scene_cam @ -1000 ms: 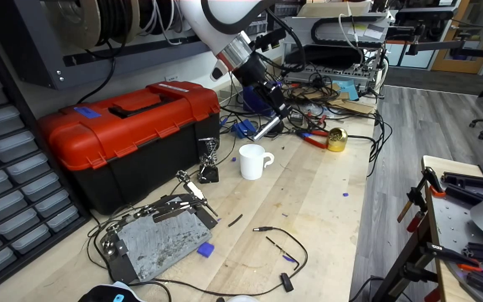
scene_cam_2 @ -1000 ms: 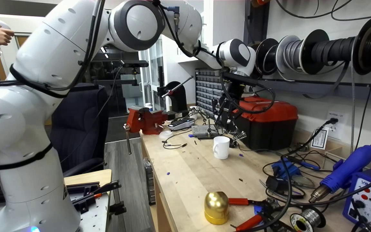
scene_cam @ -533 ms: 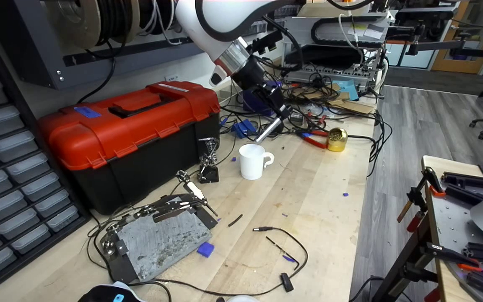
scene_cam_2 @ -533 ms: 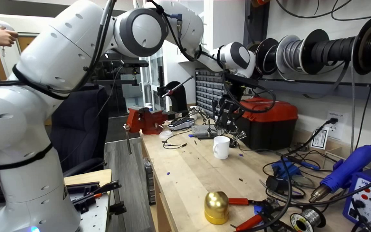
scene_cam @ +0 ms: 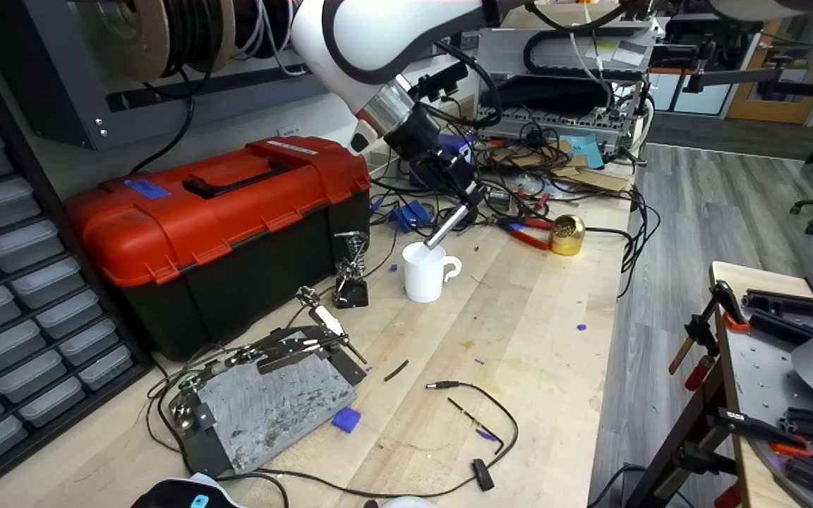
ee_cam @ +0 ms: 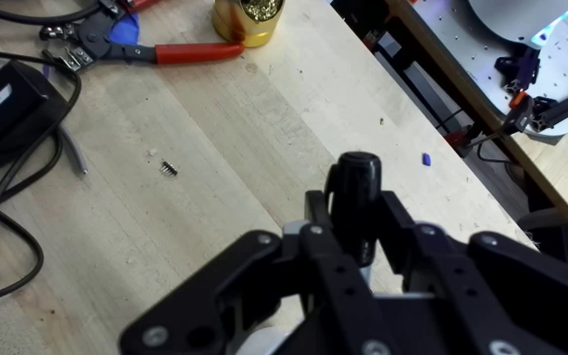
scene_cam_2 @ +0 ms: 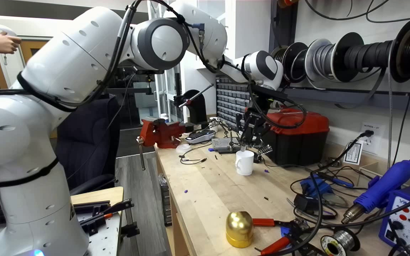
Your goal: Pick the marker on the desk and put it in the cup
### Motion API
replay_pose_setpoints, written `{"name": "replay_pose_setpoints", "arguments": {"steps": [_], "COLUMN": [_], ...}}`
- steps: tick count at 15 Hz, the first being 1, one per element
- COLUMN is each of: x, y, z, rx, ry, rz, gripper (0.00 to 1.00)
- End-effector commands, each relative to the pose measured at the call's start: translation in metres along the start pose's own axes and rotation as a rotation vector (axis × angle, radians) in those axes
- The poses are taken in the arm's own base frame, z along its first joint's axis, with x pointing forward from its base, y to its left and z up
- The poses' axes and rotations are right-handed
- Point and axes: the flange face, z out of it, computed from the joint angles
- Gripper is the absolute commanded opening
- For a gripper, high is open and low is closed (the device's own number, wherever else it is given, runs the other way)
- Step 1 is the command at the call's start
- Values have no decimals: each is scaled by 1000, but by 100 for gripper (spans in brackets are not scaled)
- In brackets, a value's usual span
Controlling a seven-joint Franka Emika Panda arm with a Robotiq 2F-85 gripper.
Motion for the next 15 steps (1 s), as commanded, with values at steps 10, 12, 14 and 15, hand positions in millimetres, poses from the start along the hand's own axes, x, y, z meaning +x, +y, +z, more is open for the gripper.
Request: {"name": "replay_pose_setpoints", "arguments": {"steps": [10,12,14,15], "x": [12,15,17,18], "y": [3,4,4,4], "z": [1,3,3,3], "rx": [7,7,6,2], "ry": [-18,-19,-19,-16], "rz": [-55,-65,-70,-75], "gripper": [7,7,7,7]}}
